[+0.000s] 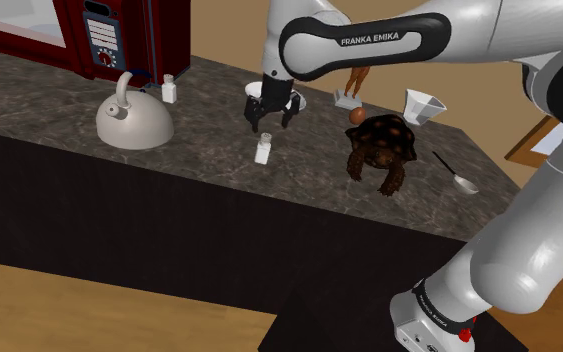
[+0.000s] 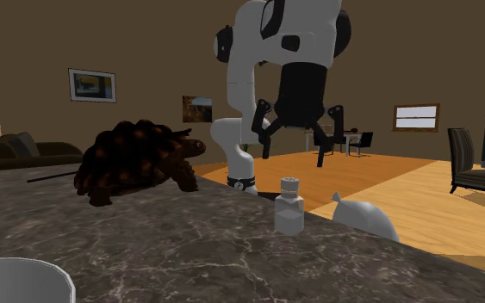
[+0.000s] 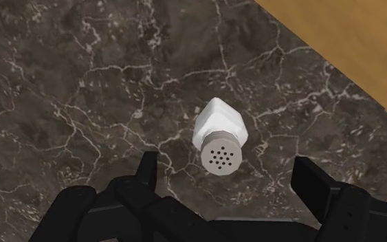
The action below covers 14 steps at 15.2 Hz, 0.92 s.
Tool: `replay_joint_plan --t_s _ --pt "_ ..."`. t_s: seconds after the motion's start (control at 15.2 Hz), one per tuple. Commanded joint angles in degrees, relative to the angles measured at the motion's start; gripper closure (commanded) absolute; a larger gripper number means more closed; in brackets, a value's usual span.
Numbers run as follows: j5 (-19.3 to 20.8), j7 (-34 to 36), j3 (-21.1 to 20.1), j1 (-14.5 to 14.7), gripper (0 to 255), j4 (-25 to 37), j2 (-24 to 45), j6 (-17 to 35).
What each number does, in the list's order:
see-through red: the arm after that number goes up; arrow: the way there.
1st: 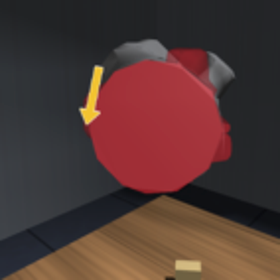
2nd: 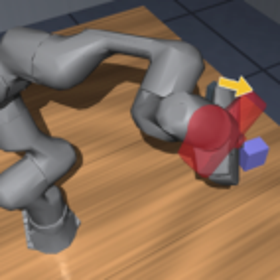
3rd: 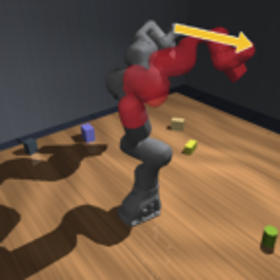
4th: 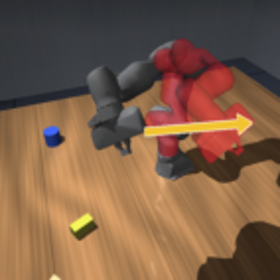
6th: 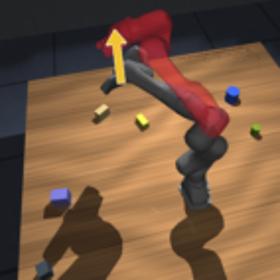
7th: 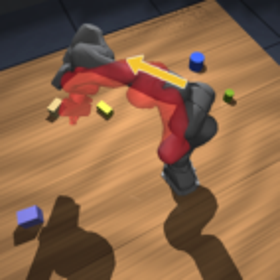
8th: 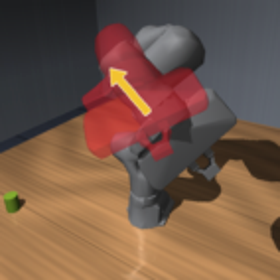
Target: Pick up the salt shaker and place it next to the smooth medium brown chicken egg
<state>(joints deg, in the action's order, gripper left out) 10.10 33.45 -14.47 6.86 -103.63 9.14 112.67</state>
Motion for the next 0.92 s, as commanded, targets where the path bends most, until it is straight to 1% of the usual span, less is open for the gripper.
replay_joint_plan --t_s 0.0,0.33,0.86 --pt "0.4 0.4 0.1 0.1 0 -0.1 1.1 1.1" --pt "1.1 0.8 0.3 -0.1 0 -2.7 2.4 5.0" --pt "1.1 0.8 0.3 -0.1 0 -2.7 2.4 5.0"
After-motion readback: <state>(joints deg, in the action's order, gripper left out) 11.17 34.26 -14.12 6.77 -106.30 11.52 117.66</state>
